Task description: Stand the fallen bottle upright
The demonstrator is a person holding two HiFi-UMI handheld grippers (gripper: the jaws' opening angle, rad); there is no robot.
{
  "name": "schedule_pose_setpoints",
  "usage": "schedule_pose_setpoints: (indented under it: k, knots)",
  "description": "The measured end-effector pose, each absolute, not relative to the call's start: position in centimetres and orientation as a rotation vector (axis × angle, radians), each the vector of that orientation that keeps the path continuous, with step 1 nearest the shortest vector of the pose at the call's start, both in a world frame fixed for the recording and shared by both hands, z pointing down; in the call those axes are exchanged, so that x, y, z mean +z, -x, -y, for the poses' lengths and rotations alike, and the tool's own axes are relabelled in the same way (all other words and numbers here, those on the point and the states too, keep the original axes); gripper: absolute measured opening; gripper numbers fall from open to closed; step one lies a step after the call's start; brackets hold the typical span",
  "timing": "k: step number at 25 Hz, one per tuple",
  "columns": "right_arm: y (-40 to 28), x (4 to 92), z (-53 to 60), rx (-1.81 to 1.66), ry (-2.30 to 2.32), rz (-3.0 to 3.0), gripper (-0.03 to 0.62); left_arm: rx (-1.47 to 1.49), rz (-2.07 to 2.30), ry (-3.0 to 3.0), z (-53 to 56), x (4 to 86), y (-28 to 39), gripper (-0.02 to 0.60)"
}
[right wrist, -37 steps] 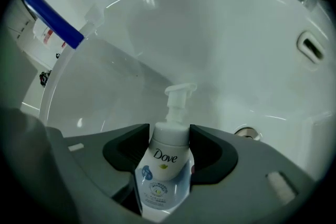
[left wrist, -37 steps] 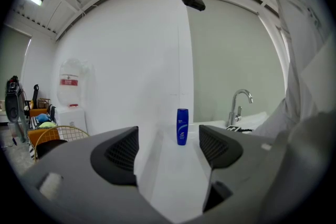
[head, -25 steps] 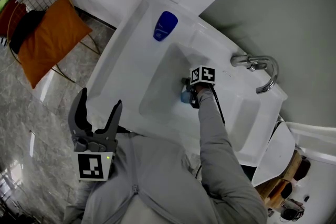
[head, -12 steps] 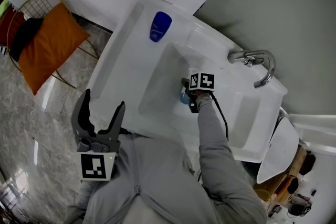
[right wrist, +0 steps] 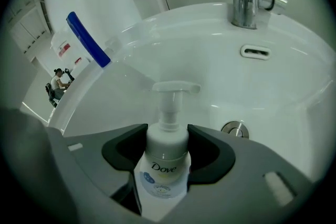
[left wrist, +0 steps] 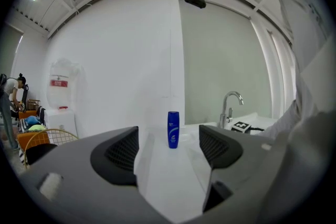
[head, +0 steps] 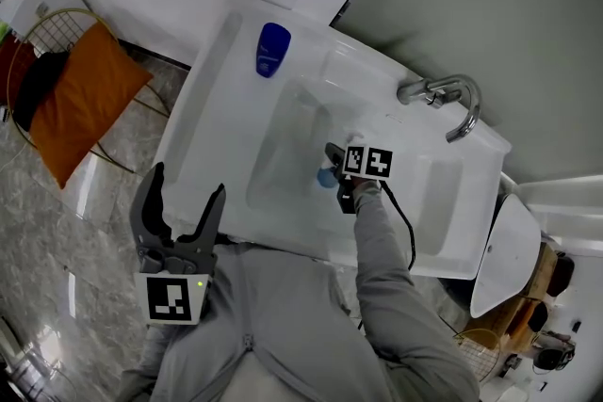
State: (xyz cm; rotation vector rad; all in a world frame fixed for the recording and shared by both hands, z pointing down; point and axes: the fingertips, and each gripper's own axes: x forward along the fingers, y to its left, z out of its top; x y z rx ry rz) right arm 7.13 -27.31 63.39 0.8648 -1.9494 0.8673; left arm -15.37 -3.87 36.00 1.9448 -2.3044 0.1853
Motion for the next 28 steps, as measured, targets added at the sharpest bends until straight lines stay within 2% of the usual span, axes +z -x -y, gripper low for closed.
schedule_pose_setpoints:
  k: [19, 28]
  knots:
    - [-6.8, 57.1, 27.5, 0.776, -0.932, 2.12, 0.233, 0.166, 2.267, -2.028, 4.3, 35.3, 14.7, 0.387]
    - [-2.4, 50.1, 25.6, 0.627, -0.825, 2.292, 0.233, 0.142, 2.283, -2.036, 3.5, 34.8, 14.9, 0.387]
